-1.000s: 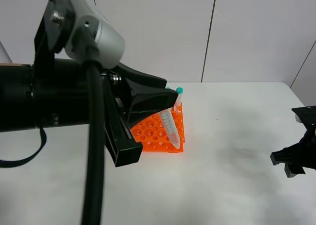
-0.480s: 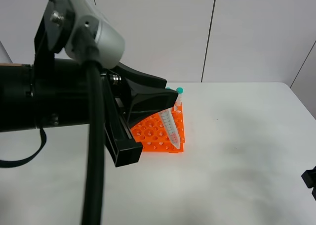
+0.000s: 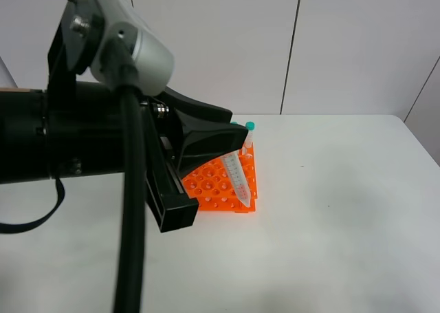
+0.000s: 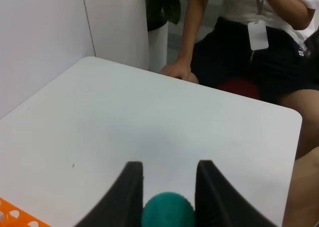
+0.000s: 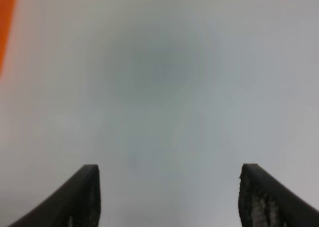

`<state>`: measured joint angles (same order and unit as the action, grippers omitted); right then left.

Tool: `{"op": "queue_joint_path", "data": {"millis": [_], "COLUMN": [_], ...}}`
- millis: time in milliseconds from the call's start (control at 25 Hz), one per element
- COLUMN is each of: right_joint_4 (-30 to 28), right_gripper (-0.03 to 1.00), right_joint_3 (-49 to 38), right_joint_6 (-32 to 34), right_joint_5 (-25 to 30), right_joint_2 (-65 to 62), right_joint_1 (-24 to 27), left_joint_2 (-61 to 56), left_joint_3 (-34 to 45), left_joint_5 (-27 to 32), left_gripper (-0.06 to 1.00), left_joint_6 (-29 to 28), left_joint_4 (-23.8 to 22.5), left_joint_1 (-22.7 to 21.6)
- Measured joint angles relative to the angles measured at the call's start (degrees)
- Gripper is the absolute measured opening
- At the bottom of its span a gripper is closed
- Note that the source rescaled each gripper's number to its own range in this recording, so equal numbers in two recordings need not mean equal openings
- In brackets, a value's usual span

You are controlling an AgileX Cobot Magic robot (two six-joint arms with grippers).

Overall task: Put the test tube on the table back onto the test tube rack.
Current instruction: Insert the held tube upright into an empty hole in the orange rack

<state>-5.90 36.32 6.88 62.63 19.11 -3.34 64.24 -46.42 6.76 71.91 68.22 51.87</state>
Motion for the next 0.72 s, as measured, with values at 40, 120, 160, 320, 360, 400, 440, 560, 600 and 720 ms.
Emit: {"op": "queue_joint_path", "data": {"millis": [40, 120, 160, 320, 360, 400, 440, 560, 600, 720], "right_joint_4": [-0.08, -0.08, -0.08, -0.08, -0.08, -0.08, -0.08, 0.04, 0.09, 0.1], "right_gripper": [0.64, 0.64, 0.64, 0.64, 0.64, 0.64, 0.64, 0.64, 0.64, 0.64], "right_joint_3": [-0.78, -2.95, -4.44, -7.87, -7.89, -7.89, -7.89, -7.89, -7.89, -7.89], "right_joint_6": [0.0, 0.0, 0.0, 0.0, 0.0, 0.0, 0.0, 0.0, 0.0, 0.0], "right_joint_5": [-0.65, -2.14, -2.96, -3.41, -3.5, -3.59, -3.59, -3.76, -3.76, -3.76], "right_joint_2": [-3.19, -7.31, -8.76, -12.38, -12.99, -13.64, -14.34, -16.85, -18.0, -19.35], "right_joint_1": [0.0, 0.0, 0.0, 0.0, 0.0, 0.0, 0.05, 1.92, 2.99, 6.53], "left_joint_2": [0.0, 0.0, 0.0, 0.0, 0.0, 0.0, 0.0, 0.0, 0.0, 0.0], "left_joint_3": [0.0, 0.0, 0.0, 0.0, 0.0, 0.0, 0.0, 0.0, 0.0, 0.0], "left_joint_5": [0.0, 0.0, 0.12, 0.83, 1.0, 1.21, 1.21, 1.21, 1.21, 1.21], "left_gripper": [0.01, 0.01, 0.01, 0.01, 0.01, 0.01, 0.01, 0.01, 0.01, 0.01], "left_joint_6": [0.0, 0.0, 0.0, 0.0, 0.0, 0.0, 0.0, 0.0, 0.0, 0.0], "left_joint_4": [0.0, 0.0, 0.0, 0.0, 0.0, 0.0, -0.05, -0.22, -0.27, -0.33], "left_joint_1": [0.0, 0.0, 0.0, 0.0, 0.0, 0.0, 0.0, 0.0, 0.0, 0.0]}}
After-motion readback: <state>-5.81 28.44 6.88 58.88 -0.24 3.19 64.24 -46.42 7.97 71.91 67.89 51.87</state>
